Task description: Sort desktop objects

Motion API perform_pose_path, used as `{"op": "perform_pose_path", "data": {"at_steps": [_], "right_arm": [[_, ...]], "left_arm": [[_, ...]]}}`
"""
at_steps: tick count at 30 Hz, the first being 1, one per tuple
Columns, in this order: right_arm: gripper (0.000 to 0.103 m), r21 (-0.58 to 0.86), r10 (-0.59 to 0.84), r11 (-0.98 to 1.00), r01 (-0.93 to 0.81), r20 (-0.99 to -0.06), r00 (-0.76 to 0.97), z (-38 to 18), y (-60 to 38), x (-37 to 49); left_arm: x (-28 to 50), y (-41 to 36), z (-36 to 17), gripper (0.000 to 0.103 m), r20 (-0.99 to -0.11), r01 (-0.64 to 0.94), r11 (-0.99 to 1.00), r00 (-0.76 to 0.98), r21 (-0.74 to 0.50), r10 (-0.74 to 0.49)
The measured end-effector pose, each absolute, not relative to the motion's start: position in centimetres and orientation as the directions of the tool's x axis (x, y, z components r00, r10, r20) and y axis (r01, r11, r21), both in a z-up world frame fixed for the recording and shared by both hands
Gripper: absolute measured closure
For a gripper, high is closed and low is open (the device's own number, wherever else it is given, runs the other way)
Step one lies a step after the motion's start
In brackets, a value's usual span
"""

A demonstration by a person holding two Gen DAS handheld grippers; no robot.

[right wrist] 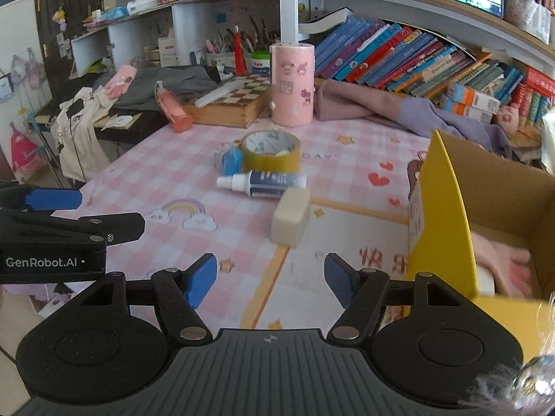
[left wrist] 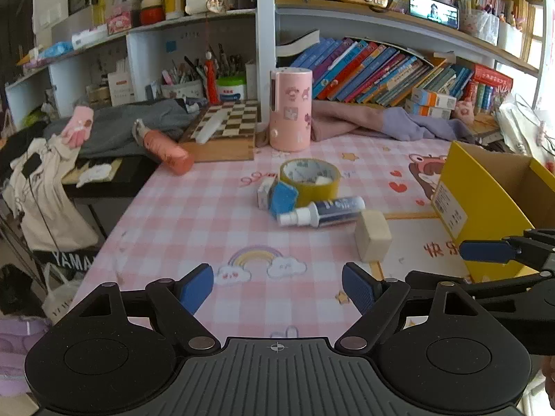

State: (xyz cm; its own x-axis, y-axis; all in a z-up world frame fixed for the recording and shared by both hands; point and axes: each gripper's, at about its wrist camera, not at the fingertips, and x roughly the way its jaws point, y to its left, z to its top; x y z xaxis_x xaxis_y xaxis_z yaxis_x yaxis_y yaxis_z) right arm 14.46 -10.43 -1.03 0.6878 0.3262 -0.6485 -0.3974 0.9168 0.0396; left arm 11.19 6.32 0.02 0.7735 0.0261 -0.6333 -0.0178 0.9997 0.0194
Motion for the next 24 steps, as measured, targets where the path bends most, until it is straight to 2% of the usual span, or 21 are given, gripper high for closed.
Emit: {"op": "perform_pose_path", "data": {"at_steps": [5, 10, 24], "right_arm": [[0.037, 0.044, 0.339, 0.912, -0.407, -0.639, 0.69, -0.8, -10.6, 16.8], [0.037, 0.06, 0.349, 0.911, -0.409, -0.642, 0.683, -1.0, -10.7, 18.8], [0.037, 0.127, 0.366, 0.903, -0.411, -0.729, 0.578, -4.0, -9.5, 24.9]], "left_arm": [[12.6, 6.0, 0.4, 0.013, -0.623, -0.04, 0.999, 0.78, 0.037, 0.054], [13.8, 6.2, 0.3, 0.013, -0.635, -0.066, 0.997, 0.769, 0.039, 0.076], [17.4, 5.9, -0.4, 0.013, -0.668, -0.054, 0.993, 0.736, 0.106, 0.111]]}}
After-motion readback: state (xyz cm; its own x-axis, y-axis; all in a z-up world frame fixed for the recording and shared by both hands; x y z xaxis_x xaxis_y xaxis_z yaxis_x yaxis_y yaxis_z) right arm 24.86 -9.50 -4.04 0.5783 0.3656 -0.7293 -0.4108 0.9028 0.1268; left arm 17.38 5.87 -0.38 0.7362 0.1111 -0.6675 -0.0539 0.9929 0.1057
